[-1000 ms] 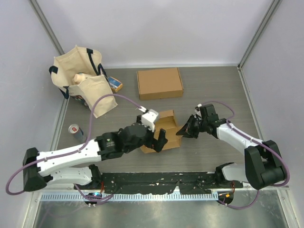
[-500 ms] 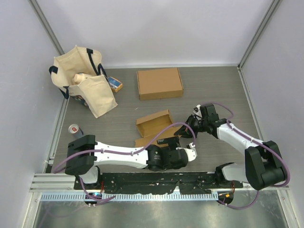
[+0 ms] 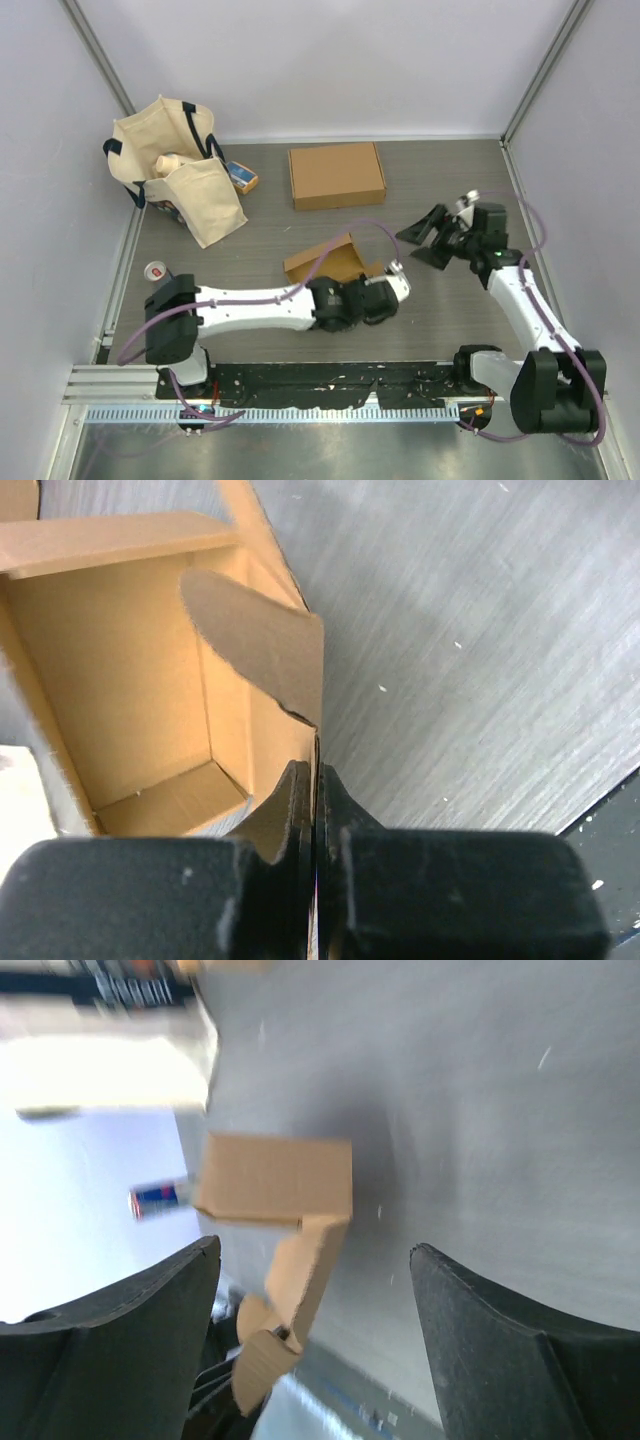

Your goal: Fold the paper box

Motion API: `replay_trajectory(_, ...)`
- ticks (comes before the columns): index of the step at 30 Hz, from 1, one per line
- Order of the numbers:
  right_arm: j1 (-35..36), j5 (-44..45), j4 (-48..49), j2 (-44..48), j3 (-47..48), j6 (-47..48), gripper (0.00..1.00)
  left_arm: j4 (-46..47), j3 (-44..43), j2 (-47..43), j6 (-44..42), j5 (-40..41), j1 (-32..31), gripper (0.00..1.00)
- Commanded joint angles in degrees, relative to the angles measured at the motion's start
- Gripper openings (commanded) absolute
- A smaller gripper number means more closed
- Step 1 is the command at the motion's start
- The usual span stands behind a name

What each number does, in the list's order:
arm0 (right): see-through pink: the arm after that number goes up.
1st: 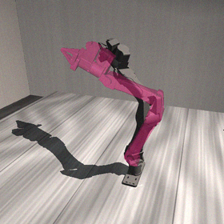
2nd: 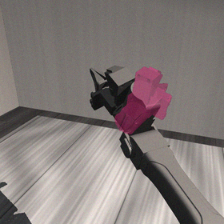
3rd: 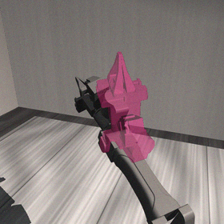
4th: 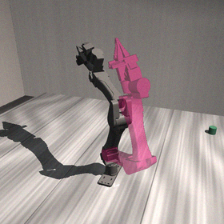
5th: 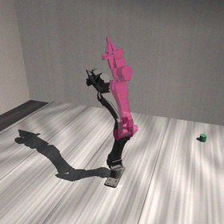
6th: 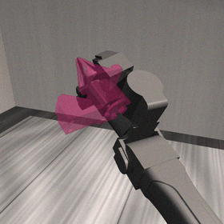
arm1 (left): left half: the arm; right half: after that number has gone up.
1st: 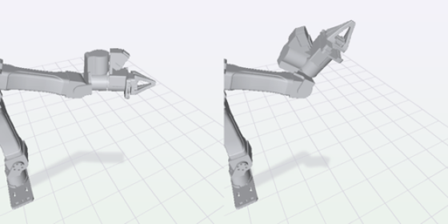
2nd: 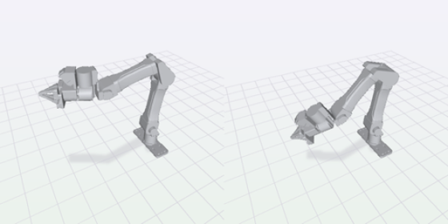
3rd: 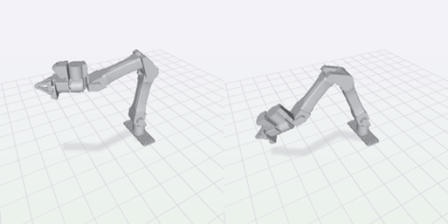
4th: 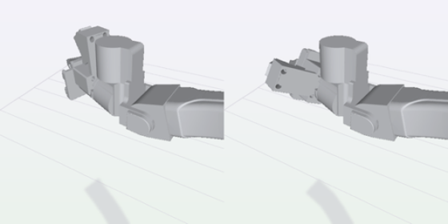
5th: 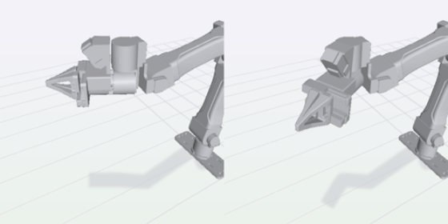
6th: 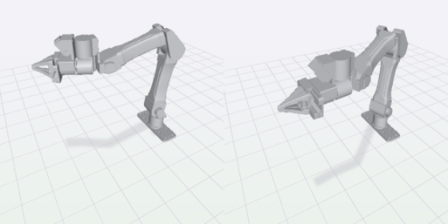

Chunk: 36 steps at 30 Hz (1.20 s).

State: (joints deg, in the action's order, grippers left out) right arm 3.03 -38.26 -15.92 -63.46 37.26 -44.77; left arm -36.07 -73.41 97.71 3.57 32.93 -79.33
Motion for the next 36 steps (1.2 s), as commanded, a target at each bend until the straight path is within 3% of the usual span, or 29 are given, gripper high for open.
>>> replay_trajectory(1, -5.8, 7.0, -1.4, 6.4, 8.7, 8.4, 0.83, -6.6, -6.2, -8.3, 18.3, -13.4, 11.0, 0.0)
replay_trajectory(2, -6.0, 9.4, -2.2, 6.7, 10.3, 9.3, 0.83, -8.6, -7.4, -9.0, 21.2, -16.5, 12.8, 0.0)
replay_trajectory(4, -6.0, 11.9, -6.0, 5.8, 12.1, 13.6, 0.83, -11.5, -11.4, -11.0, 27.6, -14.5, 17.2, 0.0)
replay_trajectory(5, -5.9, 12.1, -6.4, 5.5, 13.1, 14.9, 0.83, -13.5, -12.5, -11.6, 34.8, -13.8, 18.7, 0.0)
replay_trajectory(6, -4.5, 12.9, -8.7, 4.6, 14.2, 18.9, 0.83, -12.4, -13.2, -14.2, 45.1, -17.8, 24.3, 0.0)
replay_trajectory(8, 1.0, 14.3, -8.9, 5.2, 14.0, 21.3, 0.83, -9.1, -11.7, -17.1, 51.8, -21.9, 30.0, 0.0)
replay_trajectory(9, 3.6, 15.0, -8.2, 6.6, 12.9, 21.8, 0.83, -6.1, -9.6, -18.2, 60.9, -23.4, 32.1, 0.0)
replay_trajectory(13, 16.9, 20.6, -3.3, 10.8, 8.6, 24.6, 0.84, -9.0, -8.6, -19.1, 78.7, -19.8, 39.1, 0.0)
replay_trajectory(18, 29.9, 24.7, 1.4, 13.6, 3.1, 28.1, 0.83, -18.0, -13.8, -14.1, 87.2, -17.0, 40.2, 0.0)
replay_trajectory(20, 37.6, 33.7, 2.9, 13.3, 1.8, 29.0, 0.84, -23.5, -17.2, -10.9, 89.8, -18.1, 40.5, 0.0)
replay_trajectory(24, 45.3, 47.5, 8.8, 8.8, 1.7, 27.8, 0.78, -27.0, -17.3, -10.4, 92.8, -17.5, 41.0, 0.0)
replay_trajectory(30, 51.6, 59.9, 18.7, 3.7, -0.3, 26.0, 0.72, -23.7, -12.1, -13.0, 96.4, -17.5, 41.1, 0.0)
replay_trajectory(36, 52.7, 66.9, 19.2, -2.5, 2.8, 29.7, 0.6, -25.5, -12.5, -13.1, 97.0, -17.4, 41.2, 0.0)
